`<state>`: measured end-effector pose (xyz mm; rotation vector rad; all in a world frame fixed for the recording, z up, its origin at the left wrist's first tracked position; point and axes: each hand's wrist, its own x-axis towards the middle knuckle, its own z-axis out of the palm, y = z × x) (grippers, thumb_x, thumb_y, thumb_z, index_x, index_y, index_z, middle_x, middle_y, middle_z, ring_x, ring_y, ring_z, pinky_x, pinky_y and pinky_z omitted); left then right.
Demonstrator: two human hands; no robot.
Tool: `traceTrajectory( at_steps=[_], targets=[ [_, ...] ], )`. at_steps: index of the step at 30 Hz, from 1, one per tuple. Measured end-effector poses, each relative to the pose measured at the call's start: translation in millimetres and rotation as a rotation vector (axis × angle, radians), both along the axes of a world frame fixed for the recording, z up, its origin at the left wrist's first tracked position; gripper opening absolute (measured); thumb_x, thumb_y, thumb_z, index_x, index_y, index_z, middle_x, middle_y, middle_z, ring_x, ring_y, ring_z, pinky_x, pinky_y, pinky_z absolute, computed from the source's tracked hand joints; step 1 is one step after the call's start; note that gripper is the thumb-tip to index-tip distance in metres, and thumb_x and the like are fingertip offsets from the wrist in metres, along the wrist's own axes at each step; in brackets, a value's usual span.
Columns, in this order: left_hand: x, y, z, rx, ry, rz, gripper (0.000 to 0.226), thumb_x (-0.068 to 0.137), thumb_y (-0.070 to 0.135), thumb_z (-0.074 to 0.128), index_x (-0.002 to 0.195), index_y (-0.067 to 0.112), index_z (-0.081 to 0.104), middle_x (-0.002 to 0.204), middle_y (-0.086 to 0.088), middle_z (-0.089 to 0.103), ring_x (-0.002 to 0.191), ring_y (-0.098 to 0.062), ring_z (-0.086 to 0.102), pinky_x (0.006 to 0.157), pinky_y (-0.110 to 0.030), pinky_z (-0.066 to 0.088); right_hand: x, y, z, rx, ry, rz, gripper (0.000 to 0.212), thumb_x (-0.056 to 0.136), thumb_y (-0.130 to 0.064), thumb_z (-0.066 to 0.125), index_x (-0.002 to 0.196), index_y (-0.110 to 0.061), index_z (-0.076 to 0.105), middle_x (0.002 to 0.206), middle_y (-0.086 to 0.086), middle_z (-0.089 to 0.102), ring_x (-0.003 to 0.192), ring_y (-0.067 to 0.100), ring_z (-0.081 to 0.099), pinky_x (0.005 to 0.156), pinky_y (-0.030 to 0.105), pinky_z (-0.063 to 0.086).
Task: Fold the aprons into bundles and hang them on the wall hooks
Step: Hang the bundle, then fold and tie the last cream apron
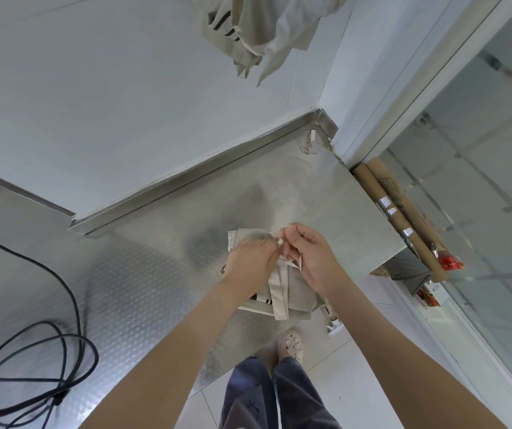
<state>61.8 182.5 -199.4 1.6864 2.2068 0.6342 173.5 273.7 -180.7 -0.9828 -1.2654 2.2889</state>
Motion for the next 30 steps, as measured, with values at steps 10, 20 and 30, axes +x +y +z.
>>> traceTrajectory(
  at_steps=[10, 20, 30],
  targets=[
    [-3, -3, 37, 0.036, -0.927, 0.229, 0.028, 0.099, 0.008, 0.045, 0.082, 0.006, 0.068, 0.091, 0.002, 0.069, 0.090, 0.001, 0.061, 0.089, -0.009, 0.038, 16, 14, 1, 0.031, -0.114, 0.017, 0.033, 0.103, -0.014, 0.033, 0.119, -0.010, 0.062, 0.052, -0.002, 0.035, 0.052, 0.013, 0.028, 0.058, 0.023, 0.031],
    [-5, 5, 20, -0.258, -0.887, 0.267, 0.033, 0.103, 0.012, 0.038, 0.076, 0.009, 0.058, 0.063, 0.005, 0.043, 0.059, -0.007, 0.038, 0.060, -0.018, 0.033, 16, 8, 6, 0.370, -0.245, 0.292, 0.019, 0.100, 0.001, 0.033, 0.109, -0.015, 0.028, 0.066, 0.004, 0.051, 0.053, 0.005, 0.040, 0.058, 0.019, 0.035],
    [3, 0, 26, -0.282, -1.034, 0.122, 0.026, 0.097, 0.029, 0.046, 0.082, 0.012, 0.060, 0.061, 0.014, 0.054, 0.072, -0.001, 0.056, 0.078, -0.022, 0.044, 9, -7, 7, 0.445, -0.268, 0.405, 0.042, 0.101, -0.004, 0.039, 0.138, -0.020, 0.030, 0.072, -0.002, 0.059, 0.065, -0.002, 0.054, 0.069, 0.012, 0.041]
  ],
)
